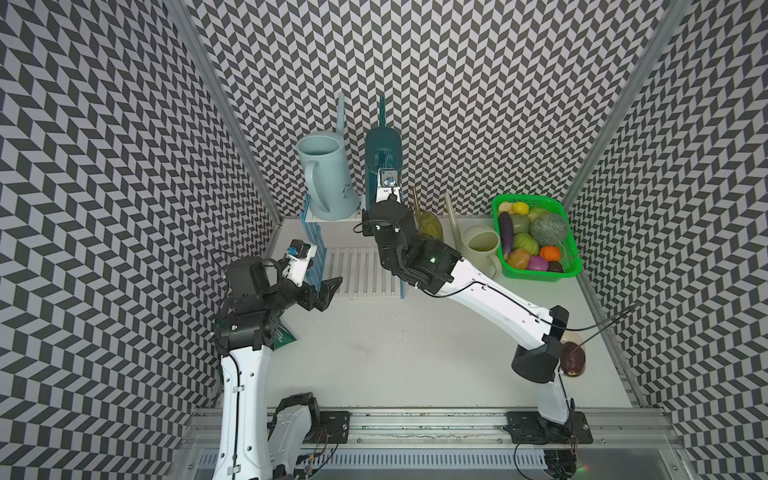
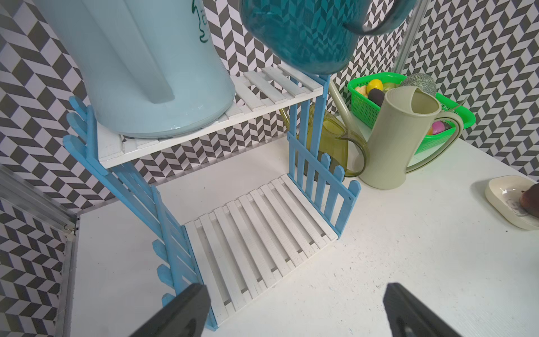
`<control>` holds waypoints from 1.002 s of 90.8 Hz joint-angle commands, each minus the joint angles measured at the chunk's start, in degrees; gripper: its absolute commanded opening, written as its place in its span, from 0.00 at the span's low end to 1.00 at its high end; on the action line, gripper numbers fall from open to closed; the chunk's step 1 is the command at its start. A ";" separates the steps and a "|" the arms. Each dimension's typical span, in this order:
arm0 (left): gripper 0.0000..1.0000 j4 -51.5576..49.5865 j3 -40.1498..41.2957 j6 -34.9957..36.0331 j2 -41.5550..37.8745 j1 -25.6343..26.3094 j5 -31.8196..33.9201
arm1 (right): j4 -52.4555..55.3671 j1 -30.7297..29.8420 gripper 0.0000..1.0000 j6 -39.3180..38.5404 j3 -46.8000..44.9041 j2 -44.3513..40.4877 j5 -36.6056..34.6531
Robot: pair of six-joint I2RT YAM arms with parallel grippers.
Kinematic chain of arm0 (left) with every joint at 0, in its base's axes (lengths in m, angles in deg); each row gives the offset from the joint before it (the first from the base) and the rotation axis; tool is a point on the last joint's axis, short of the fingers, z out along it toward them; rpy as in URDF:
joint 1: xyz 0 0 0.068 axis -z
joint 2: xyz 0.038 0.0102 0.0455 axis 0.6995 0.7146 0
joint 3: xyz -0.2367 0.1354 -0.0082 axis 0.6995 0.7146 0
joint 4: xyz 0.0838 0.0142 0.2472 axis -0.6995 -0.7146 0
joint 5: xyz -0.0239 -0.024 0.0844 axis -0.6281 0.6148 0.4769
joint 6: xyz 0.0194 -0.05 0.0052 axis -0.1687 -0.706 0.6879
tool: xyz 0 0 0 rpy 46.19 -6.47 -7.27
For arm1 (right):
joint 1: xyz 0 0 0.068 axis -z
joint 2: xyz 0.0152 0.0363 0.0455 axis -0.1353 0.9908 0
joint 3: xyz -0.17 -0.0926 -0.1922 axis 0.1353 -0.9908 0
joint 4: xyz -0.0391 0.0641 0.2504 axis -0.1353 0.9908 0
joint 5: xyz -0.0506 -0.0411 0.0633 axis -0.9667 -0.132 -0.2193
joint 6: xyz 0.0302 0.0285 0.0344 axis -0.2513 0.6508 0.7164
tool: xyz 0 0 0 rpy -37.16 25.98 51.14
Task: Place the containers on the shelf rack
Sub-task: 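Place the container on the shelf.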
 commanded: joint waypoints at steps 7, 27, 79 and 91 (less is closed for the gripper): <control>1.00 1.63 0.68 -0.34 -0.22 -0.22 -1.04 | -3.90 1.21 0.04 -0.65 5.33 2.00 1.92; 1.00 1.97 0.97 -0.68 -0.30 -0.20 -1.39 | -3.08 2.61 0.04 -0.02 5.89 3.11 2.39; 1.00 2.67 1.67 -1.25 0.59 -0.24 -2.01 | -1.51 3.89 0.04 2.85 9.19 6.20 4.44; 1.00 2.94 2.00 -1.32 0.77 -0.19 -2.32 | -1.54 3.88 0.06 3.21 9.18 6.50 4.57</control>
